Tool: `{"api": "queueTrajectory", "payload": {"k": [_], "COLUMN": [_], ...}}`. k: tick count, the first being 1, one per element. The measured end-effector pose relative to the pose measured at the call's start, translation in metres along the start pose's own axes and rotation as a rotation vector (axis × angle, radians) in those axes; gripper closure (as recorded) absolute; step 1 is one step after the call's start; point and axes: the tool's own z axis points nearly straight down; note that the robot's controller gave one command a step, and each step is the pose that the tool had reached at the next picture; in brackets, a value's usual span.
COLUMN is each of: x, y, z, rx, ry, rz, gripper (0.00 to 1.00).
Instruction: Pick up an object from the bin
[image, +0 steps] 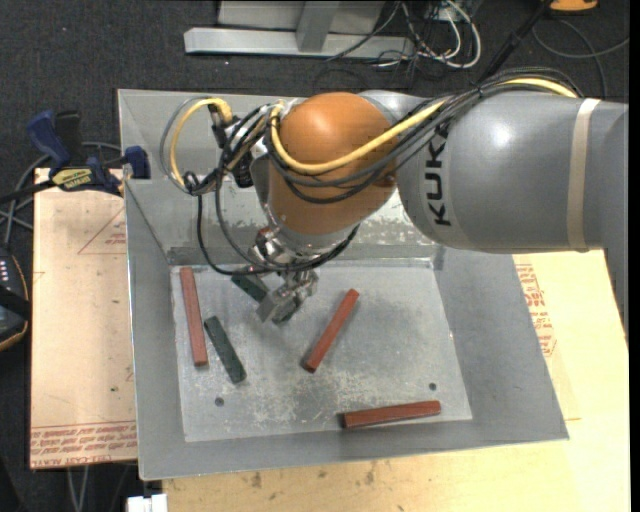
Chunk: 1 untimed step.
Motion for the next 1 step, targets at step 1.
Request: {"api": "queueTrajectory", "payload": {"k": [1], "x": [-0.0007], "y": [-0.0004], "z": [-0.0021], "rx": [-0.001], "ry": [-0.001], "rz": [0.004], "gripper": [1.0]}}
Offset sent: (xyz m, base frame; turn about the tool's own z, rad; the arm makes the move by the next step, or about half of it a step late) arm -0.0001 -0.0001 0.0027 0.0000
